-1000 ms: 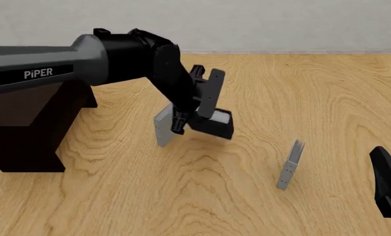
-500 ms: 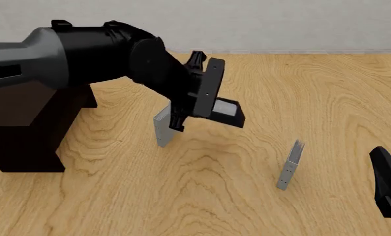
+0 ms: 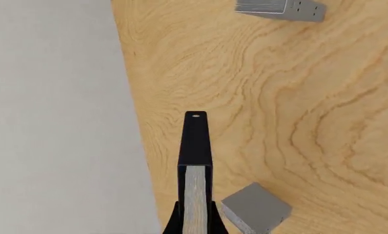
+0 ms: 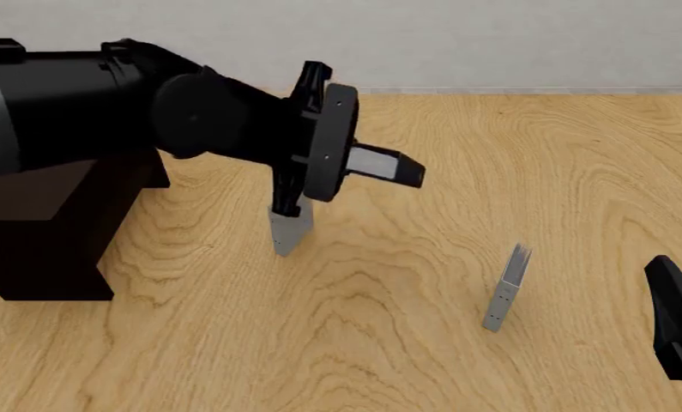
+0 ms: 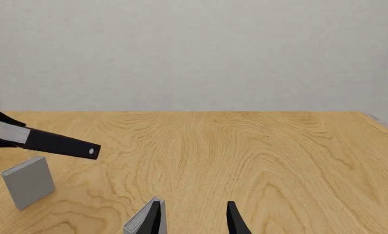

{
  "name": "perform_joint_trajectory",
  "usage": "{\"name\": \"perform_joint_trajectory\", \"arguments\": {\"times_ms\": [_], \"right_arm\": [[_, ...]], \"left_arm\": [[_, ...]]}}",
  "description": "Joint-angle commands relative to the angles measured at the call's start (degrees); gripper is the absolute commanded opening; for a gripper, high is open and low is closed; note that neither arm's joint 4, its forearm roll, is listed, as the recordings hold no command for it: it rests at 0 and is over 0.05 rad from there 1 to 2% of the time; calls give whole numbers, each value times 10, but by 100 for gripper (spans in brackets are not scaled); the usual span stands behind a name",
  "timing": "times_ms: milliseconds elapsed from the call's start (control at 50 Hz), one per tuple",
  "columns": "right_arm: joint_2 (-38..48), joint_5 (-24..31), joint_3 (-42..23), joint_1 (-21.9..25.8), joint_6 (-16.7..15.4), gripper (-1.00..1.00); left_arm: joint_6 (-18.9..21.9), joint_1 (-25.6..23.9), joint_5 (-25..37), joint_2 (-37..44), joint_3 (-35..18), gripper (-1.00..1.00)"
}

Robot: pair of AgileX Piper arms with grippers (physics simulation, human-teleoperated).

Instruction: Pick up the book in the middle and place it on the cabinet shelf.

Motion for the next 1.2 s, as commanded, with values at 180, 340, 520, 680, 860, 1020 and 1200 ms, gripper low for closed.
{"name": "perform_joint_trajectory", "arguments": {"times_ms": [180, 340, 520, 680, 860, 1020, 1200], "right_arm": [[0, 0, 0, 0, 0, 100], [0, 0, 0, 0, 0, 100], [0, 0, 0, 0, 0, 100], [0, 0, 0, 0, 0, 100], [0, 0, 0, 0, 0, 100], [0, 0, 0, 0, 0, 100], [0, 0, 0, 0, 0, 100]], "left_arm": [[29, 34, -43, -18, -39, -100], [52, 64, -101, -31, -45, -100], [74, 89, -108, -53, -16, -100], [80, 111, -108, -78, 3, -100], [82, 140, -112, -108, 37, -100], [82, 162, -115, -134, 67, -100], [76, 190, -103, -155, 74, -100]]}}
